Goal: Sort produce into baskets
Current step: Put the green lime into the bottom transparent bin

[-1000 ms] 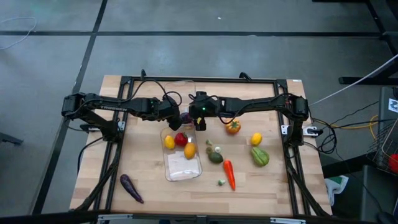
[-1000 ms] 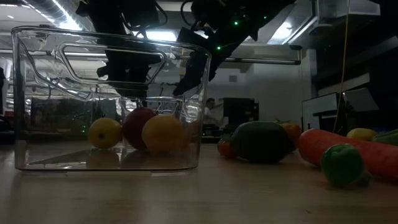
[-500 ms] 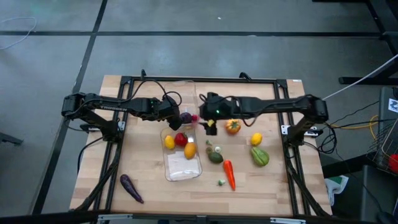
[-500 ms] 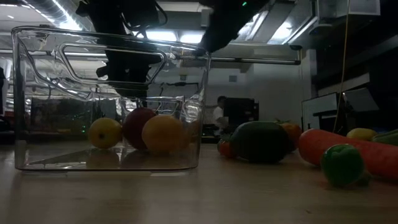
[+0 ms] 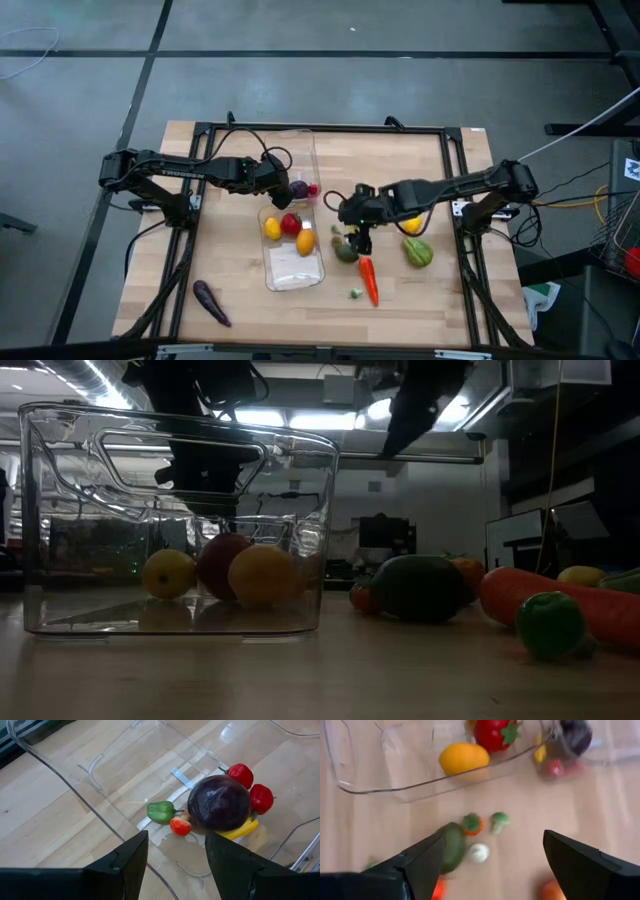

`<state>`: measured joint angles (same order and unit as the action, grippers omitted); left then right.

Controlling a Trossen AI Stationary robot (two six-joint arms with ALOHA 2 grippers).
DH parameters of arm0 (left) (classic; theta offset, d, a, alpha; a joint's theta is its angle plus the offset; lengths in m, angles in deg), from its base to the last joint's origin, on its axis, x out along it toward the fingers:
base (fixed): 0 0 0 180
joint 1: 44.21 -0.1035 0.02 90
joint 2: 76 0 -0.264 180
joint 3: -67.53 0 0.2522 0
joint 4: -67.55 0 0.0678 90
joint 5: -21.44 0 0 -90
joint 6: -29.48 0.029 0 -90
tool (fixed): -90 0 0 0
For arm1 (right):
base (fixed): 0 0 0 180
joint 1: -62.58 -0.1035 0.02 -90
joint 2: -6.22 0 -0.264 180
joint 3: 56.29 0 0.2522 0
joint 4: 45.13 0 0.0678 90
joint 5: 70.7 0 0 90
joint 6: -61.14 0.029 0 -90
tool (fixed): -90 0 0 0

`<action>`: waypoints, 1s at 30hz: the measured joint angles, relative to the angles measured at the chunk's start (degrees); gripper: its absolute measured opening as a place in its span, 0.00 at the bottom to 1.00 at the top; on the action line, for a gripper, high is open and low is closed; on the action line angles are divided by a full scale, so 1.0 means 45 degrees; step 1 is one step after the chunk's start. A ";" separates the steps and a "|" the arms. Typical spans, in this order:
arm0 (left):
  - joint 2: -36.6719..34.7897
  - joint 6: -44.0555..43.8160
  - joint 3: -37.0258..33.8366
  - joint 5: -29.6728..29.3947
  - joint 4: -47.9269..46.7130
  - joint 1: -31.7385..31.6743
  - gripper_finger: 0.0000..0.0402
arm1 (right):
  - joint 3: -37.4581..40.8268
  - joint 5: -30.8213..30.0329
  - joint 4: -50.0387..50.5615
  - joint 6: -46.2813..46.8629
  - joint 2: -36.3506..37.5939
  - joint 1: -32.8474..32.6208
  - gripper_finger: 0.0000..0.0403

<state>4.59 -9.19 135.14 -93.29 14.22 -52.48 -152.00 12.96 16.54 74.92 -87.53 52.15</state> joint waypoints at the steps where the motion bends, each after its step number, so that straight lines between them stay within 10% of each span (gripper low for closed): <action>1: 0.0000 0.0005 0.0000 0.0005 0.0000 0.0000 0.48 | 0.0000 -0.0001 0.0011 0.0645 0.0000 -0.0148 0.82; 7: 0.0000 -0.0039 0.0000 0.0001 0.0000 0.0000 0.48 | 0.0000 -0.0007 0.0037 0.3503 -0.0077 -0.0986 0.82; 30: 0.0000 -0.0063 0.0000 0.0002 -0.0005 0.0005 0.48 | 0.0015 -0.0313 0.0285 0.3546 -0.3191 -0.1570 0.82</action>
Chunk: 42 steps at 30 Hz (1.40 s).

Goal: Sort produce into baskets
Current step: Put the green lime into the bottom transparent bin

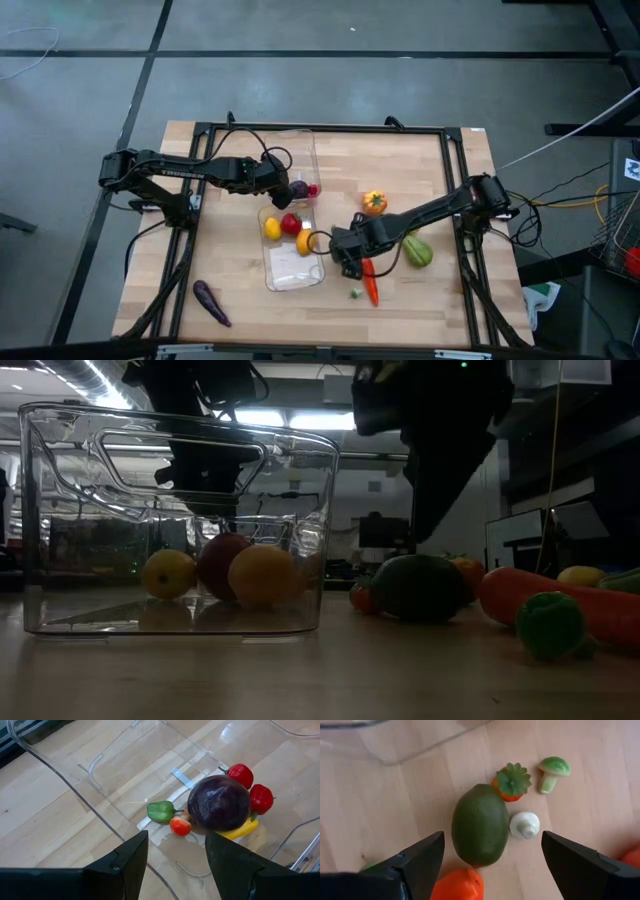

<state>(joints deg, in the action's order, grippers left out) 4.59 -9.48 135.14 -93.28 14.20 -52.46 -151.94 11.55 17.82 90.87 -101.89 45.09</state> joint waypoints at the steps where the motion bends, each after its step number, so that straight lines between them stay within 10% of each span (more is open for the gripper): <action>1: 0.0000 -0.0002 0.0000 -0.0003 0.0001 0.0000 0.48 | 0.0000 0.0000 0.0005 0.0000 -0.0085 0.0000 0.82; 34: 0.0000 -0.0010 0.0000 -0.0003 0.0015 0.0000 0.48 | 0.0005 0.0538 0.0108 -0.0339 -0.1462 0.0321 0.81; 42: 0.0000 -0.0010 0.0000 -0.0001 0.0015 0.0000 0.48 | 0.0005 0.0733 0.0112 -0.0342 -0.1462 0.0319 0.62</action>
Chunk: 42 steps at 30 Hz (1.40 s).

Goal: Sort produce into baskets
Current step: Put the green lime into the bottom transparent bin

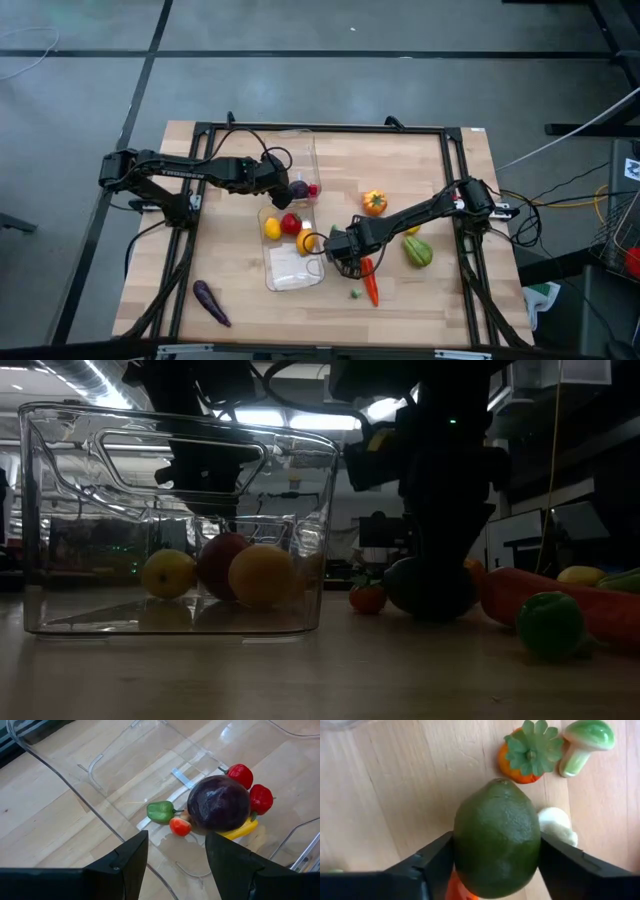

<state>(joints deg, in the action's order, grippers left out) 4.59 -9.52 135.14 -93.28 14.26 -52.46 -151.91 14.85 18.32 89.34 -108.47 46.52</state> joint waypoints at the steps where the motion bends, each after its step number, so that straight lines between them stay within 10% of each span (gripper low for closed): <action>1: 0.0000 0.0001 0.0000 0.0002 0.0000 0.0000 0.48 | 0.0000 0.0003 0.0000 0.0002 0.0000 -0.0006 0.59; 21: -0.0236 0.2103 0.0607 0.0001 0.0939 -0.0010 0.48 | -0.4676 -0.1318 0.3885 -0.1113 0.0049 -0.0008 0.55; 42: -0.3033 0.4789 0.2133 -0.0050 0.0876 -0.0211 0.48 | -0.5003 -0.1246 -0.5244 -0.5456 -0.2056 0.0185 0.56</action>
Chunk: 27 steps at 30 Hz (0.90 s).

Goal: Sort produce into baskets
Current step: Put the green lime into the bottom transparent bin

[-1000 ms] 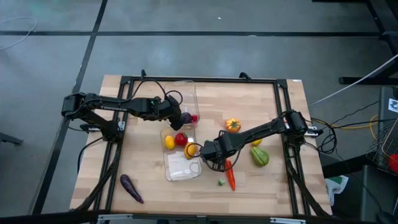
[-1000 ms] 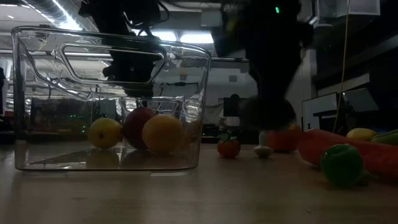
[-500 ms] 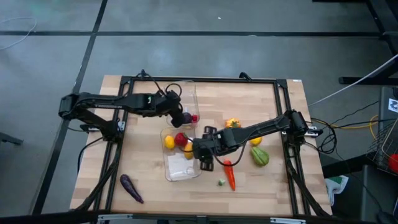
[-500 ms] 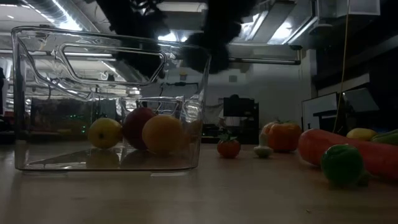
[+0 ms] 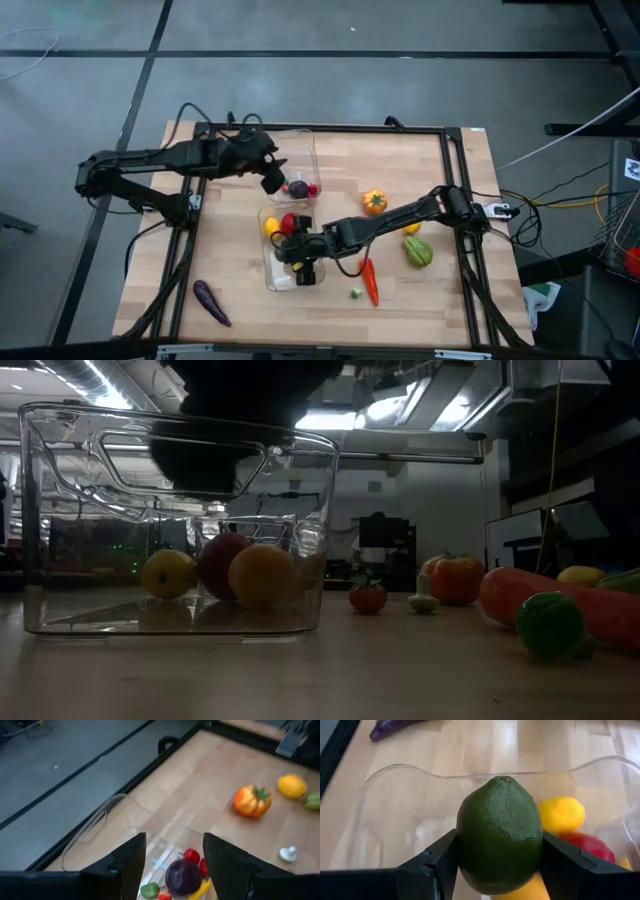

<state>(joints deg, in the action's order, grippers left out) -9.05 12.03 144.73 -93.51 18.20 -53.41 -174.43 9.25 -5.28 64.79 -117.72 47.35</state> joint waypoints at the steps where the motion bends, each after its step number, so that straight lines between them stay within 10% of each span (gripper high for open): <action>1: -0.0202 -0.0005 0.0004 0.0000 0.0020 -0.0008 0.48 | 0.0000 -0.0047 -0.0125 -0.0158 -0.0123 0.0056 0.56; 18: -0.1585 0.0000 -0.0001 0.0127 -0.2229 0.0254 0.48 | 0.0005 0.0123 -0.0555 -0.0230 -0.0587 0.0414 0.56; 27: -0.1917 -0.0783 -0.0001 0.2583 -0.4405 0.1618 0.48 | 0.0005 0.0119 -0.0520 -0.0230 -0.0587 0.0414 0.68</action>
<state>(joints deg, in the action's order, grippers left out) -17.68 8.51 144.73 -81.88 -1.62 -46.12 -174.41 9.78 -7.62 63.75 -120.36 49.22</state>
